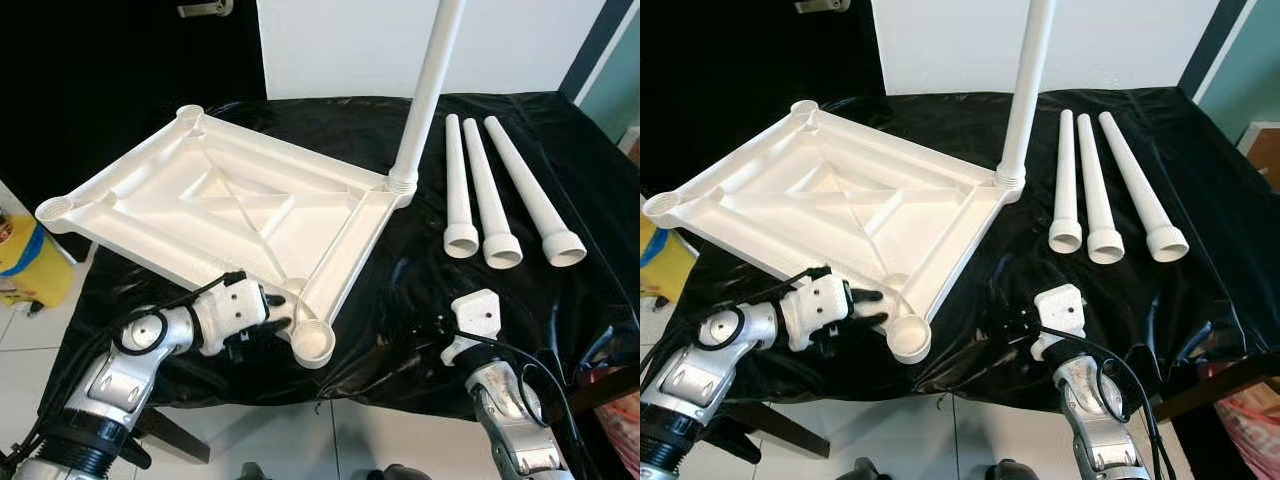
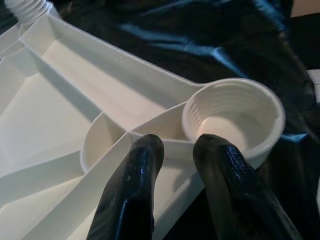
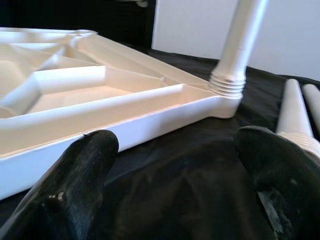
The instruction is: Building children table
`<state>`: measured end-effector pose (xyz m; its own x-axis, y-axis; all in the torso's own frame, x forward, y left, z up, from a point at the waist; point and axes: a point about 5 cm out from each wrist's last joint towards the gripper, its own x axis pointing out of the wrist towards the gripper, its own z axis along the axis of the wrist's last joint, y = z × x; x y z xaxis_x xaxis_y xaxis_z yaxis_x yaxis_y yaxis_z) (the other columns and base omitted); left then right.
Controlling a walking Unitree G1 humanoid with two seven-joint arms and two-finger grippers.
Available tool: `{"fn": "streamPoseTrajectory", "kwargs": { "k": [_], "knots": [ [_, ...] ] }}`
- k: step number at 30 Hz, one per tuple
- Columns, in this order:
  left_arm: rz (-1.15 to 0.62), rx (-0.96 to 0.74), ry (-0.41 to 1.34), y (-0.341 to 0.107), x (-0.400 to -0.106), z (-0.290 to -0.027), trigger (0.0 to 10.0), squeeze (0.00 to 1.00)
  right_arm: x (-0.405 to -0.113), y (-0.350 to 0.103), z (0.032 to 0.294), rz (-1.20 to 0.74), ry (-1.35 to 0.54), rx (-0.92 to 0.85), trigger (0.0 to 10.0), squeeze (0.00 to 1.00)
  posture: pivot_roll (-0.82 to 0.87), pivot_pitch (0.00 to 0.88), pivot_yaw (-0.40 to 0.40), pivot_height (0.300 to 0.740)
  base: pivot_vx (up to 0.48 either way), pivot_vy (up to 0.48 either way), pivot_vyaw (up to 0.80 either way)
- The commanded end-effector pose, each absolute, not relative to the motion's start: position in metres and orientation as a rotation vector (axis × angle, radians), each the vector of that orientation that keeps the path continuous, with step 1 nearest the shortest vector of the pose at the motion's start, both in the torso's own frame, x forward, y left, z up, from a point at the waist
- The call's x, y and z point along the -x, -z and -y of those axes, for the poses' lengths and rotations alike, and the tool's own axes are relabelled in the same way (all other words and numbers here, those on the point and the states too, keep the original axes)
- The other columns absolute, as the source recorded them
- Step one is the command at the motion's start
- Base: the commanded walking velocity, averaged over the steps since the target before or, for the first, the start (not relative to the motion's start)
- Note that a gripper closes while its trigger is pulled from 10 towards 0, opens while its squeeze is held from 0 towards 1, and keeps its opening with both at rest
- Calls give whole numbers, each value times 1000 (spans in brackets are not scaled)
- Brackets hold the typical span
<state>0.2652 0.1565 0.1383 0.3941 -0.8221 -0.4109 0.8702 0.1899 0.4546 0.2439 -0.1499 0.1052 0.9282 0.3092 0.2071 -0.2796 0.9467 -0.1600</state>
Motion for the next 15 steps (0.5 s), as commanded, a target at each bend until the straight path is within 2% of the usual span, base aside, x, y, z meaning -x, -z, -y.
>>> {"fn": "streamPoseTrajectory", "kwargs": {
  "k": [1,12,13,15],
  "knots": [
    [-91,-703,1215,-136,-262,-158,10000,0,-241,-102,150,213,-310,119,10000,0,-18,30,-24,740,0,0,0],
    [-114,-741,1226,-136,-267,-169,10000,0,-235,-102,150,191,-352,120,10000,0,-22,28,-26,740,0,0,0],
    [-138,-726,1238,-137,-267,-172,10000,1000,-234,-102,151,185,-361,123,10000,0,-21,27,-26,740,0,0,0],
    [-155,-720,1247,-137,-268,-173,10000,1000,-234,-102,151,181,-368,125,10000,0,-20,27,-26,740,0,0,0]
  ]
}}
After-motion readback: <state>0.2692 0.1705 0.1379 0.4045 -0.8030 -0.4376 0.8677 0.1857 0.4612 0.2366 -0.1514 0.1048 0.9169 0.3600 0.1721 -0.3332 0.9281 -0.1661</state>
